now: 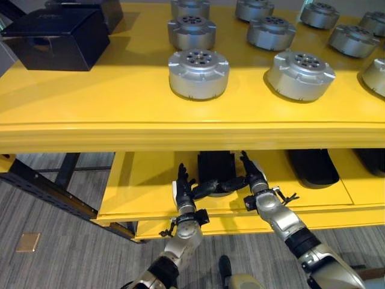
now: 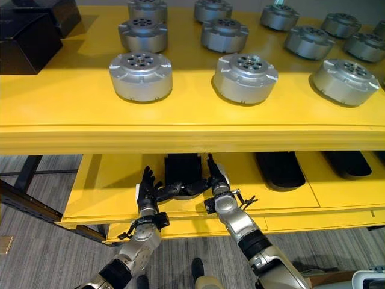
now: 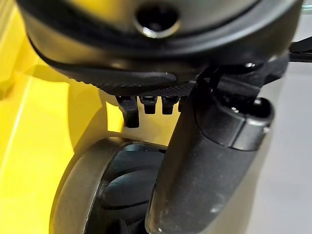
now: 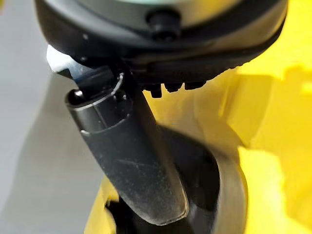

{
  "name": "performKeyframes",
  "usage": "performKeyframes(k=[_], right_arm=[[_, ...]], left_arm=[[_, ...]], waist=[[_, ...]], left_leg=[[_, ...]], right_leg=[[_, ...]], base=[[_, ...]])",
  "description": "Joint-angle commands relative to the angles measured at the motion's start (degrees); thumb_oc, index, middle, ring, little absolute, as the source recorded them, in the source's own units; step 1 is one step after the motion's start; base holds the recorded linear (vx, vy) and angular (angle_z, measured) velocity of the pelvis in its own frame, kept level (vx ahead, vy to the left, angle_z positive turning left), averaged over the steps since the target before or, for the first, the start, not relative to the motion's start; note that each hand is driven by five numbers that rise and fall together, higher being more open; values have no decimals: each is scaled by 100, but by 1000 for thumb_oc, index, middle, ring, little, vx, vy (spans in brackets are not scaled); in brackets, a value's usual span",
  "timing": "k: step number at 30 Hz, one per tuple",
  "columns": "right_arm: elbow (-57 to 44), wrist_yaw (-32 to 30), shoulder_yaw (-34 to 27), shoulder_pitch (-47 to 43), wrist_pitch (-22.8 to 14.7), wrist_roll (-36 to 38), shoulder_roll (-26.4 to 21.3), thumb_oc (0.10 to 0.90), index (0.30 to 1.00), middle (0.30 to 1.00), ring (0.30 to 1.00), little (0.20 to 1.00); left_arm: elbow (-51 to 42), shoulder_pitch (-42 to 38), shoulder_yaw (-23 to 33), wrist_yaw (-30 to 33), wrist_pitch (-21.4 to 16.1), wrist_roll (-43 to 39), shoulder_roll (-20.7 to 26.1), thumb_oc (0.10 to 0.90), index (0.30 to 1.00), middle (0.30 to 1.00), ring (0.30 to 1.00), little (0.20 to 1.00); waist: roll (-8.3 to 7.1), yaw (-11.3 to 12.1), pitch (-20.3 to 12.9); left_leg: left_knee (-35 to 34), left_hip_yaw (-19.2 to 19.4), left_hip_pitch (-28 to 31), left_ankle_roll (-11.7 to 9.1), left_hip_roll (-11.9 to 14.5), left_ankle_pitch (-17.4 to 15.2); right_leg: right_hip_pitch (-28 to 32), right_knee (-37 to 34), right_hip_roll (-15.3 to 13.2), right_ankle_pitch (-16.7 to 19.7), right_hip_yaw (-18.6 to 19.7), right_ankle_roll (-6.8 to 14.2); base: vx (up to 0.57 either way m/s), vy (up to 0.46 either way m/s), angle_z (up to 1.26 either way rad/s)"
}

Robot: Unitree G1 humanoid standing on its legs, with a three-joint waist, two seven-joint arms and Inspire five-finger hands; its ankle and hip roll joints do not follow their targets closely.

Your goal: Move parts from the plastic box to the shelf.

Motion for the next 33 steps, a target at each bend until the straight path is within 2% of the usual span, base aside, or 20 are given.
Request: performKeyframes(k=[1, 6, 9, 10, 17, 18, 20, 21, 27, 33], right_arm=[[-779, -858, -506, -423, -1124, -316, 37, 900, 1000, 1000, 1000, 1000], [-1132, -1281, -648, -306, -1601, -579, 186, 900, 1000, 1000, 1000, 1000], [-1264, -1534, -681, -228, -1755, -551, 260, 900, 1000, 1000, 1000, 1000], [-1363, -1637, -730, -131, -1912, -504, 325, 900, 1000, 1000, 1000, 1000], [-1471, -1517, -736, 65, -2156, -287, 439, 900, 1000, 1000, 1000, 1000], [-1519, -1479, -719, 125, -2215, -266, 439, 900, 1000, 1000, 1000, 1000], [-1543, -1466, -706, 157, -2249, -229, 444, 900, 1000, 1000, 1000, 1000], [-1596, -1423, -706, 230, -2301, -188, 453, 900, 1000, 1000, 1000, 1000], [-1785, -1433, -624, 422, -2377, -197, 445, 900, 1000, 1000, 1000, 1000], [-2010, -1533, -542, 708, -2515, -265, 418, 900, 1000, 1000, 1000, 1000]], left_arm=[[-594, -420, -338, -83, -521, 305, -204, 900, 1000, 1000, 1000, 1000], [-659, -353, -404, -65, -571, 241, -223, 900, 1000, 1000, 1000, 1000], [-676, -309, -421, -133, -597, 184, -237, 900, 1000, 1000, 1000, 1000], [-708, -271, -457, -186, -641, 181, -239, 900, 1000, 1000, 1000, 1000], [-786, -238, -494, -157, -818, 199, -256, 900, 1000, 1000, 1000, 1000], [-806, -242, -471, -16, -1034, 279, -238, 900, 1000, 1000, 1000, 1000], [-834, -253, -452, 125, -1145, 369, -242, 900, 1000, 1000, 1000, 1000], [-896, -252, -404, 392, -1332, 552, -225, 900, 1000, 1000, 1000, 1000], [-1082, -348, -206, 1269, -1501, 1287, -101, 900, 1000, 1000, 1000, 1000], [-1383, -425, -42, 1704, -1758, 1890, 58, 900, 1000, 1000, 1000, 1000]], waist=[[-109, -22, -221], [-29, -78, -209], [4, -104, -217], [36, -137, -220], [77, -192, -222], [81, -210, -231], [79, -217, -236], [75, -224, -241], [57, -220, -265], [49, -225, -283]], left_leg=[[607, 218, -11, 140, 124, -772], [583, 258, 22, 143, 120, -779], [570, 276, 42, 144, 120, -781], [549, 302, 64, 146, 123, -778], [527, 335, 70, 146, 120, -774], [521, 346, 70, 145, 120, -769], [519, 352, 68, 145, 119, -767], [517, 353, 70, 146, 115, -769], [504, 321, 54, 148, 103, -761], [474, 305, 54, 143, 107, -745]], right_leg=[[97, 663, -376, -807, 135, 249], [106, 655, -380, -818, 163, 249], [112, 651, -382, -824, 177, 245], [110, 648, -381, -824, 189, 240], [85, 652, -382, -828, 220, 228], [74, 653, -386, -825, 224, 228], [71, 650, -387, -823, 227, 227], [78, 640, -385, -822, 230, 222], [77, 614, -380, -814, 224, 214], [85, 576, -378, -794, 218, 214]], base=[[-13, 29, -5], [-9, 36, -11], [-2, 33, -2], [-7, 36, -1], [-1, 5, 0], [-15, 12, -3], [-10, 3, -4], [0, 0, 0], [0, 0, 0], [0, 0, 0]])
